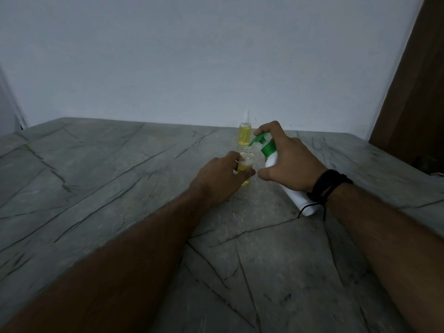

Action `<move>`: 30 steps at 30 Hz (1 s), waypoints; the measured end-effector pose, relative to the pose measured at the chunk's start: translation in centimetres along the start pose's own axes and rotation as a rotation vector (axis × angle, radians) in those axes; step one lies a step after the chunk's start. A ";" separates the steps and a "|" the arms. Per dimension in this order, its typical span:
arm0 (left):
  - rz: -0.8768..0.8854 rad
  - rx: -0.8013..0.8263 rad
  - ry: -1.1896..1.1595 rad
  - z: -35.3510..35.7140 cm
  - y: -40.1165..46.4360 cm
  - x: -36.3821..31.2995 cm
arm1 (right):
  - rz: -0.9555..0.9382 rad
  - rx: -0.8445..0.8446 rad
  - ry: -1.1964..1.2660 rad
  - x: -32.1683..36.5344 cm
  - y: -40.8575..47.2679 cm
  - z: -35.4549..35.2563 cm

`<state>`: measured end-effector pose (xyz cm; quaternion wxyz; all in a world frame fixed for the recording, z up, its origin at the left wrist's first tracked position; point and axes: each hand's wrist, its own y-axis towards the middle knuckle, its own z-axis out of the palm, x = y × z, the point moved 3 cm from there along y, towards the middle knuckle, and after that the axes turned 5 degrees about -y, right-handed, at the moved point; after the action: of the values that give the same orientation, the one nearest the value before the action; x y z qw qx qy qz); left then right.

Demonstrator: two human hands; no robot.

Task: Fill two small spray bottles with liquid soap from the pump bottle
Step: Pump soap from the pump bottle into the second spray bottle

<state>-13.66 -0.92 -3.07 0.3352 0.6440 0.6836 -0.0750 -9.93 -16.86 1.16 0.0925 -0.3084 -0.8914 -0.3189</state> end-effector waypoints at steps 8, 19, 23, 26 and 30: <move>0.012 0.003 -0.002 0.0 -0.1 -0.1 | -0.014 -0.002 -0.005 0.2 -0.1 0.0; 0.013 0.001 -0.002 0.0 0.0 0.0 | -0.014 -0.010 -0.004 0.0 0.0 0.1; -0.001 0.002 -0.012 0.0 -0.1 -0.1 | -0.009 -0.010 -0.003 -0.1 0.0 0.1; 0.005 -0.008 -0.017 0.0 -0.1 -0.1 | -0.002 -0.013 -0.007 -0.2 0.0 0.1; 0.006 -0.005 -0.019 -0.1 -0.1 -0.1 | -0.001 -0.019 -0.004 -0.2 0.0 0.0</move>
<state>-13.83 -0.96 -3.02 0.3434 0.6446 0.6785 -0.0784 -9.81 -16.96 1.03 0.0874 -0.3095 -0.8886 -0.3269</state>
